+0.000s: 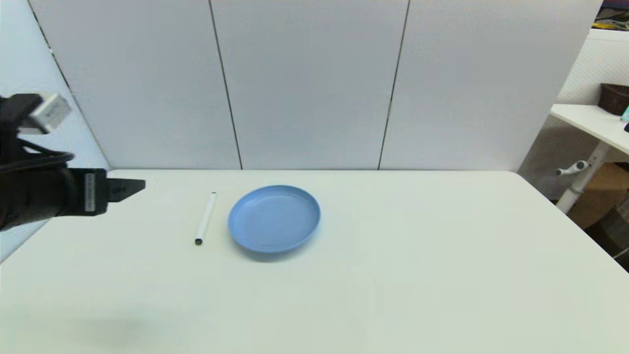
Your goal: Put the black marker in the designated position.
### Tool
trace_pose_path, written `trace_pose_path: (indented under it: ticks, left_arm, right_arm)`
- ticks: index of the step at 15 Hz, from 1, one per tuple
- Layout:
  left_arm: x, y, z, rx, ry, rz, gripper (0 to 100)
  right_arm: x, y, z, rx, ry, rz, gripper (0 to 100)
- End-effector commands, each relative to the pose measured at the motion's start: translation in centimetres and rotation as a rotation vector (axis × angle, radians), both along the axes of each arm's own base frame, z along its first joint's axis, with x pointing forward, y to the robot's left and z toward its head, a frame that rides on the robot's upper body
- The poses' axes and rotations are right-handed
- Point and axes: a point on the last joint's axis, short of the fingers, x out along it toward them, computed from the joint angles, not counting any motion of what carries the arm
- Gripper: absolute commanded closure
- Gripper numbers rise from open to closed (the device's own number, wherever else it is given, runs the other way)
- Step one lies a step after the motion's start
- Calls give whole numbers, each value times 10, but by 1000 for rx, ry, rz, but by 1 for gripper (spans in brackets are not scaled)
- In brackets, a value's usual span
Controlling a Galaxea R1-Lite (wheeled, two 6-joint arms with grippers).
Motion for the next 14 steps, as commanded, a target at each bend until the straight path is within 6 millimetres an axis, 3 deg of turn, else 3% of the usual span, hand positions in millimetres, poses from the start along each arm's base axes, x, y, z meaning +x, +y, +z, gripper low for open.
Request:
trace_pose_path:
  ticks: [1, 8, 14]
  left_arm:
    - [-102, 16, -15, -58, -274, -201, 0]
    - [-165, 28, -63, 91, -528, -205, 0]
    - [-182, 28, -115, 114, -491, -233, 0]
  right_arm:
    - [0, 0, 0, 0, 0, 2, 0]
    - [0, 0, 0, 0, 1, 0, 0]
    - [0, 0, 0, 0, 3, 2, 0]
